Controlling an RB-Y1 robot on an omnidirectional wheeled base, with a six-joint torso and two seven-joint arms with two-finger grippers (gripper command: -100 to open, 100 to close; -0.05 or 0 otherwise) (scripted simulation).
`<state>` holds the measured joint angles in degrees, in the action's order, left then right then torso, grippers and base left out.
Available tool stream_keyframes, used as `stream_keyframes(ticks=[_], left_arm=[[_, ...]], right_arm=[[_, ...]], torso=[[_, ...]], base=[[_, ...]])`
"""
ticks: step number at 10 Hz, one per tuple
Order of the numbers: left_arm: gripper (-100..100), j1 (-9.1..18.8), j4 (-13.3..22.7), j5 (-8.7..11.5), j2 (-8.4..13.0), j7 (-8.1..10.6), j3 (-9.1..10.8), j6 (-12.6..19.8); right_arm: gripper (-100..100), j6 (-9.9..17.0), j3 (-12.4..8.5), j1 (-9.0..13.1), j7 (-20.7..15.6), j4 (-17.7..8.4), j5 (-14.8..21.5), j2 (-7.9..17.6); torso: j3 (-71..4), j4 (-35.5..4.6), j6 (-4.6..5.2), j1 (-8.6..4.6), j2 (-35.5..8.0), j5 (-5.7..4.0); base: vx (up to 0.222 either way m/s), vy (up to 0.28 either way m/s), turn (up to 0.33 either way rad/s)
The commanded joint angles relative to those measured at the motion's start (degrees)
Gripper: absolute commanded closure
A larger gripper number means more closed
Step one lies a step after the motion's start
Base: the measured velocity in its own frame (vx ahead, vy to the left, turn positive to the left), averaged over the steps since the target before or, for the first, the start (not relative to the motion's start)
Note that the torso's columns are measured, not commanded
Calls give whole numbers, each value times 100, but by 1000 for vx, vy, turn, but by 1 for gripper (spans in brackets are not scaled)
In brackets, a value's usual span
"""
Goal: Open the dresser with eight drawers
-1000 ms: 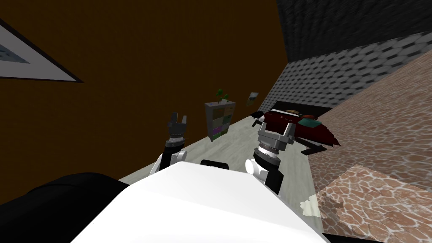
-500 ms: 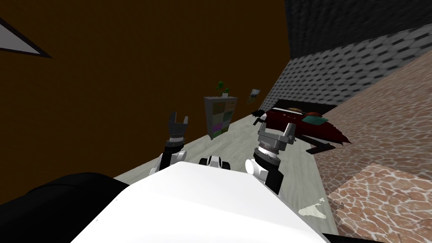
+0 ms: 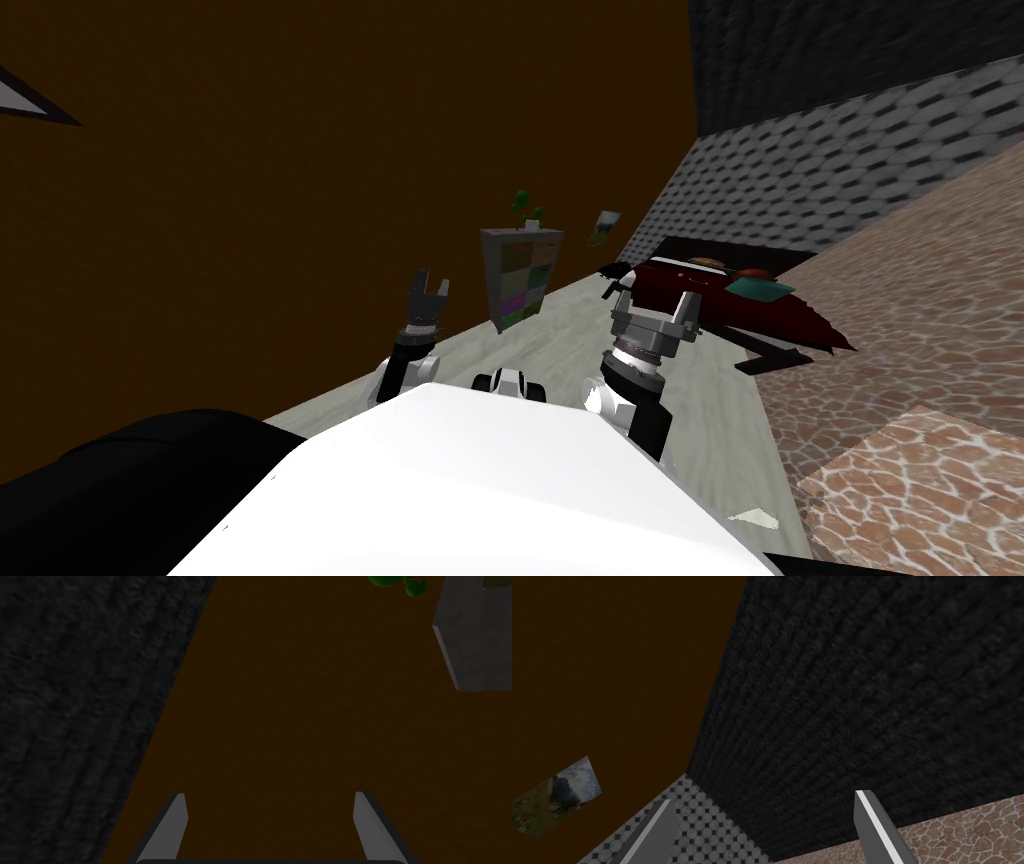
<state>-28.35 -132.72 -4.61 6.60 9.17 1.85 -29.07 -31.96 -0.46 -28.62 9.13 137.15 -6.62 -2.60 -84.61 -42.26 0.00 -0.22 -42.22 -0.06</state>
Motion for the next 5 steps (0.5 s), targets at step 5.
stream_keyframes(ticks=[5], left_arm=[[-100, 315, 988, 152, 200, -94, 222, 69]], right_arm=[[0, 0, 0, -1, 0, 0, 0, 0]], torso=[[0, 0, -1, 22, -1, 4]], base=[[170, -129, 60]])
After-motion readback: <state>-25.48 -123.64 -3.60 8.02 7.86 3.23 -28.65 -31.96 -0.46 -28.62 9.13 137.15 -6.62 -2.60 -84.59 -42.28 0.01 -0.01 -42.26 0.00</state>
